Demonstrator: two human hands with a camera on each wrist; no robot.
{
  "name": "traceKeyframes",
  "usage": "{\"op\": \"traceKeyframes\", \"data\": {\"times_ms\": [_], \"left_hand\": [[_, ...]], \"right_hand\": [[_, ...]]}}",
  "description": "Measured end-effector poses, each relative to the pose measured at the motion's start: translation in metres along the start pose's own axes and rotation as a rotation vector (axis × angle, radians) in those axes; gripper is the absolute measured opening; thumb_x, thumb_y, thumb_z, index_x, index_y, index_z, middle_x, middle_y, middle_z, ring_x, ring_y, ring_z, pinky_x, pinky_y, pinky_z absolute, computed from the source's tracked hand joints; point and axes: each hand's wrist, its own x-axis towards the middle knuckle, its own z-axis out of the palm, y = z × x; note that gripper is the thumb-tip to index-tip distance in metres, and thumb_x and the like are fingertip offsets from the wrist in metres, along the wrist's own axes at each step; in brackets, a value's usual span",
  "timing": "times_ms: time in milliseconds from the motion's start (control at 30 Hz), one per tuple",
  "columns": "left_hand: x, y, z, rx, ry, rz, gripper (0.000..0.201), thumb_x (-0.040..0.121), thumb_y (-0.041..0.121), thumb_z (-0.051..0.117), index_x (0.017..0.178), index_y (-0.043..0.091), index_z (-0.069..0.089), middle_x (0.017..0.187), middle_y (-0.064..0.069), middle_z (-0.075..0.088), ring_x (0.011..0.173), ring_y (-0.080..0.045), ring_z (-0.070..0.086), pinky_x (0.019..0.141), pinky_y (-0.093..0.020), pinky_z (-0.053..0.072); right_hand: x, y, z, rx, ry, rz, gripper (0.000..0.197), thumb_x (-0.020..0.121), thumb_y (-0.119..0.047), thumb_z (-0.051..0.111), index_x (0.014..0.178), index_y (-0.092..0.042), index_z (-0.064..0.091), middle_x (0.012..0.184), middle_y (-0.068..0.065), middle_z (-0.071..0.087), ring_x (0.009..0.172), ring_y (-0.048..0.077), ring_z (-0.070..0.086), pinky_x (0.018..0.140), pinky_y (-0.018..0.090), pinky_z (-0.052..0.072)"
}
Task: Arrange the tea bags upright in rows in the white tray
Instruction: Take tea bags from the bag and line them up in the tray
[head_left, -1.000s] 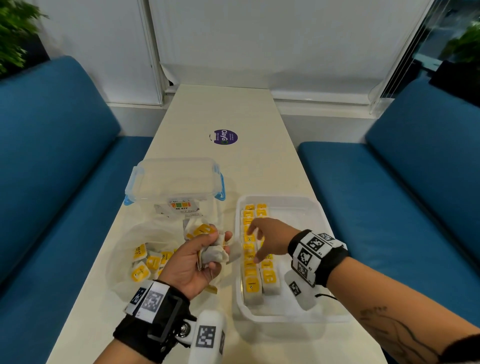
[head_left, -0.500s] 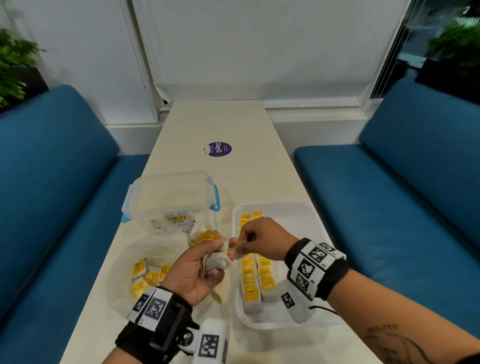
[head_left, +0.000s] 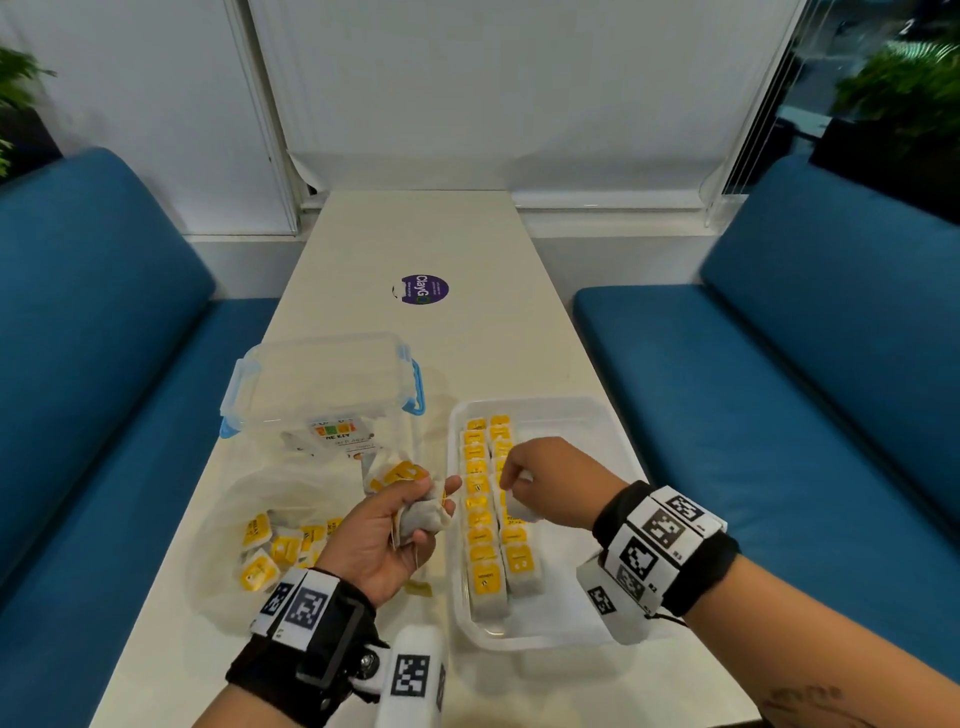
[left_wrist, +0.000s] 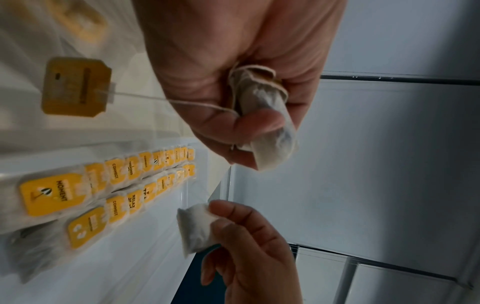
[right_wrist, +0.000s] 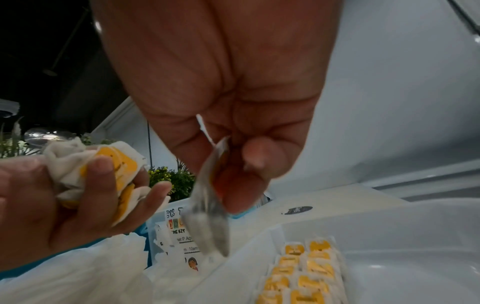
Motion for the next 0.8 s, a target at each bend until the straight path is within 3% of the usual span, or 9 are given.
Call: {"op": "traceKeyframes", "data": {"times_ms": [100, 167, 267, 367, 500, 667, 800], "left_hand": [[0.004, 0.000, -0.002, -0.047, 0.008, 0.004, 0.046, 0.090, 0.013, 0.047, 0.050, 0.012, 0.071, 0.104, -0.012, 0.063, 0.056, -0.011, 0.063, 0.031, -0.012, 0.039], [0.006, -0.001, -0.004, -0.052, 0.010, 0.003, 0.046, 0.089, 0.013, 0.048, 0.050, 0.013, 0.071, 0.106, -0.012, 0.064, 0.057, -0.011, 0.063, 0.032, -0.012, 0.039], [0.007, -0.002, -0.006, -0.041, 0.006, -0.014, 0.047, 0.090, 0.014, 0.048, 0.049, 0.012, 0.071, 0.105, -0.011, 0.063, 0.059, -0.010, 0.063, 0.032, -0.013, 0.040], [0.007, -0.003, -0.007, -0.035, -0.001, -0.025, 0.048, 0.091, 0.015, 0.047, 0.049, 0.012, 0.071, 0.103, -0.010, 0.061, 0.059, -0.009, 0.062, 0.032, -0.012, 0.039], [0.008, -0.004, -0.009, -0.052, 0.001, -0.027, 0.049, 0.091, 0.014, 0.047, 0.049, 0.013, 0.070, 0.104, -0.010, 0.064, 0.058, -0.010, 0.063, 0.031, -0.012, 0.039], [0.008, -0.005, -0.013, -0.118, 0.026, -0.031, 0.021, 0.092, 0.012, 0.048, 0.072, 0.012, 0.054, 0.103, -0.014, 0.065, 0.056, -0.014, 0.065, 0.032, -0.011, 0.039], [0.007, -0.005, -0.017, -0.135, 0.032, -0.030, 0.021, 0.092, 0.011, 0.048, 0.072, 0.014, 0.053, 0.095, -0.014, 0.068, 0.055, -0.015, 0.065, 0.032, -0.012, 0.039]], "right_hand": [[-0.002, 0.012, 0.007, -0.009, -0.084, 0.043, 0.032, 0.084, -0.008, 0.055, 0.114, -0.017, 0.062, 0.123, 0.001, 0.057, 0.113, 0.017, 0.054, 0.092, 0.024, 0.046], [-0.003, 0.018, 0.011, -0.077, -0.101, 0.048, 0.035, 0.086, -0.003, 0.051, 0.117, -0.017, 0.062, 0.125, 0.003, 0.057, 0.115, 0.018, 0.053, 0.094, 0.024, 0.044], [-0.006, 0.022, 0.009, -0.163, -0.090, 0.068, 0.024, 0.091, -0.014, 0.054, 0.111, -0.013, 0.067, 0.115, 0.005, 0.064, 0.105, 0.020, 0.059, 0.081, 0.021, 0.041], [-0.007, 0.022, 0.006, -0.229, -0.058, 0.111, 0.026, 0.091, -0.028, 0.055, 0.105, -0.011, 0.069, 0.103, 0.005, 0.065, 0.092, 0.020, 0.058, 0.072, 0.024, 0.039], [-0.007, 0.026, 0.007, -0.261, -0.076, 0.158, 0.024, 0.090, -0.023, 0.057, 0.105, -0.008, 0.068, 0.093, 0.000, 0.047, 0.084, 0.015, 0.048, 0.070, 0.025, 0.037], [-0.006, 0.026, 0.012, -0.315, -0.270, 0.127, 0.021, 0.090, -0.012, 0.055, 0.108, -0.007, 0.065, 0.108, 0.008, 0.064, 0.087, 0.016, 0.051, 0.075, 0.024, 0.038], [-0.009, 0.016, 0.024, -0.434, -0.487, 0.031, 0.026, 0.091, -0.008, 0.055, 0.116, -0.005, 0.063, 0.120, 0.011, 0.061, 0.103, 0.022, 0.055, 0.078, 0.026, 0.038]]}}
